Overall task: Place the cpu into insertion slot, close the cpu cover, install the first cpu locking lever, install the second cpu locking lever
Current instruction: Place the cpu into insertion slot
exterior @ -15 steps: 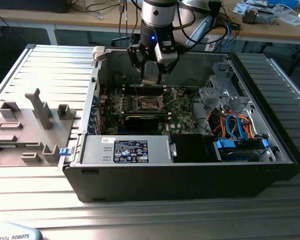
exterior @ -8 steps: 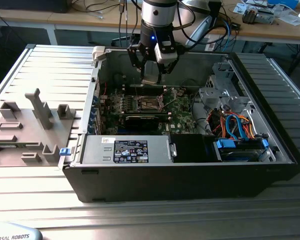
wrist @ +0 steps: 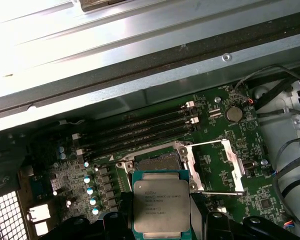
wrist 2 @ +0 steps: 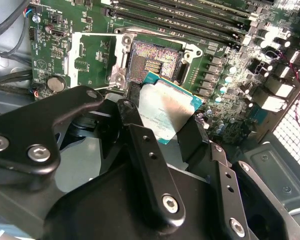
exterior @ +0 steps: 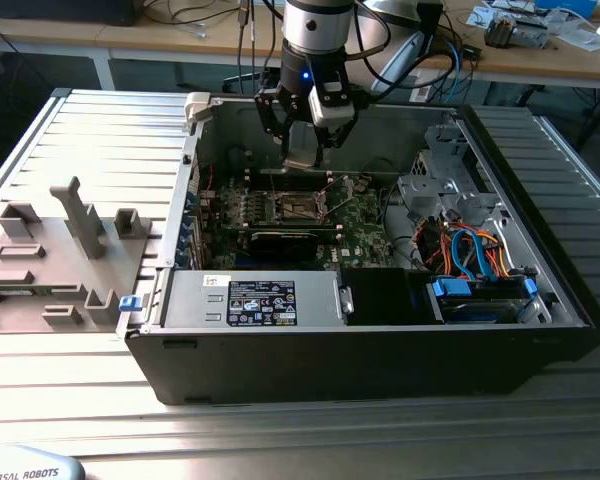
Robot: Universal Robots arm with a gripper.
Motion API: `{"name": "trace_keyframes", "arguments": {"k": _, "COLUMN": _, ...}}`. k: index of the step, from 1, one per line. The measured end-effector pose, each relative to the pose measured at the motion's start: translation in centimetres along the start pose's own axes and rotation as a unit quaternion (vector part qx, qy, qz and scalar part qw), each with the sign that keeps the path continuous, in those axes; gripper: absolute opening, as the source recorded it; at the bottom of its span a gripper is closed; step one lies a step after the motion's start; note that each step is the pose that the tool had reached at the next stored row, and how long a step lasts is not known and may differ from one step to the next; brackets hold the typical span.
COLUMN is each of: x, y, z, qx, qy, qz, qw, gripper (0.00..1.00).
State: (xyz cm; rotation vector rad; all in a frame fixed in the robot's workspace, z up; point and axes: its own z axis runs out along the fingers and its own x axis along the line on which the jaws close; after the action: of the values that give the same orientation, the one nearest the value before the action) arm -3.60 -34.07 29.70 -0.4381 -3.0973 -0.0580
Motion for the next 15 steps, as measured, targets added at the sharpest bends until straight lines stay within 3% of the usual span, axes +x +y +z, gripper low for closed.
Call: {"name": "trace_keyframes", "arguments": {"k": 15, "x": 0.00, "y": 0.00, "z": 0.00, "qx": -0.0002, "qy": -0.0003, "qz": 0.009, "qw": 1.0000, "gripper": 0.54}}
